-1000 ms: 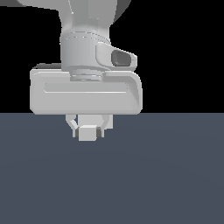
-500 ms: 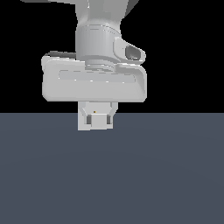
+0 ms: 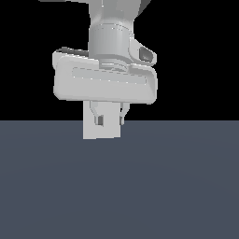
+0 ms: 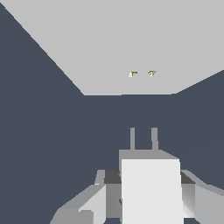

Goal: Plug the charger into the wall socket.

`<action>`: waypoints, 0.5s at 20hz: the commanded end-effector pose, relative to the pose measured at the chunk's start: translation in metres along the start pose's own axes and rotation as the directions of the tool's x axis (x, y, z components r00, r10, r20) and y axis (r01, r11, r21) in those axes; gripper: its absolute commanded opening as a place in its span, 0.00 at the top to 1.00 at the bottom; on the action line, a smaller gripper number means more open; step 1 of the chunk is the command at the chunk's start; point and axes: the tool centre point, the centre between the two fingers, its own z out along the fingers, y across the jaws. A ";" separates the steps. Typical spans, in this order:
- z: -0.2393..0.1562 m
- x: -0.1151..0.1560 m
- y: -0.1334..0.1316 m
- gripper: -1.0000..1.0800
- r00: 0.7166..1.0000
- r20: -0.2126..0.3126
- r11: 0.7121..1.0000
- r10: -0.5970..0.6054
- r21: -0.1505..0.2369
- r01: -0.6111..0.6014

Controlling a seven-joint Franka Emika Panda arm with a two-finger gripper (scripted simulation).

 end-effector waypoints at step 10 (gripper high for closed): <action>-0.002 0.002 0.001 1.00 1.000 0.001 1.000 -0.018 0.002 0.018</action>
